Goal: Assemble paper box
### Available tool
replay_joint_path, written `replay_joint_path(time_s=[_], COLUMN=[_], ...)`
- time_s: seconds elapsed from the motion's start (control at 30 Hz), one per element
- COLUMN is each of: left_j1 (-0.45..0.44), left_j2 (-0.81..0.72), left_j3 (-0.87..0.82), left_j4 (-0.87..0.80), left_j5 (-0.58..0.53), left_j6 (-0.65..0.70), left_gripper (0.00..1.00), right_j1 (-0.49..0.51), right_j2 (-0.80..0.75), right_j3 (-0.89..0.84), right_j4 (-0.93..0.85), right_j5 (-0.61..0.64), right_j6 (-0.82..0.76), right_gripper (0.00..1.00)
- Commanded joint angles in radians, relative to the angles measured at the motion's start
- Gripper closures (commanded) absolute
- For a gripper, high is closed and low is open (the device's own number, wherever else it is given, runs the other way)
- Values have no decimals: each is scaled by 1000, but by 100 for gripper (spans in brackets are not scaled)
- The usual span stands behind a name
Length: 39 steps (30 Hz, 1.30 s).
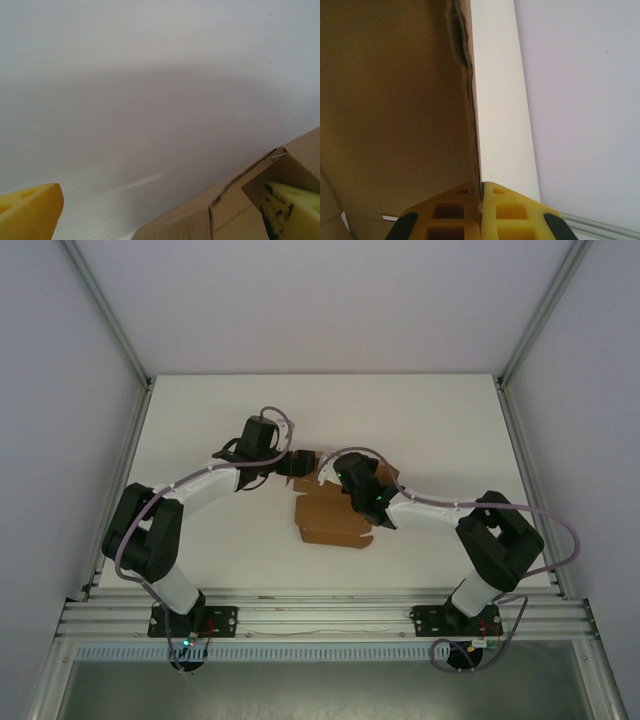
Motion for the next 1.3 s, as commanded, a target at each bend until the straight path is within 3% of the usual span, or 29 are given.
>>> replay_joint_path(time_s=[0.0, 0.17, 0.47, 0.9, 1.1, 1.27], left_j1=[-32, -32, 46, 118, 120, 120], left_j2=[-11, -69, -224, -219, -257, -263], left_j3=[0, -78, -214, -267, -250, -267], left_j4=[82, 187, 154, 81, -12, 23], left_j5=[-3, -3, -41, -100, -262, -128], left_j6=[-22, -67, -72, -37, -8, 1], left_gripper=[0, 0, 0, 0, 0, 0], right_j1=[11, 11, -18, -32, -36, -36], right_j2=[-58, -119, -161, -211, -208, -204], right_j3=[0, -36, -65, -74, -66, -66], right_j4=[31, 31, 7, -72, -112, -113], right_j5=[-95, -161, -138, -191, -187, -200], right_j6=[75, 134, 164, 205, 205, 219], right_gripper=[100, 100, 100, 100, 100, 100])
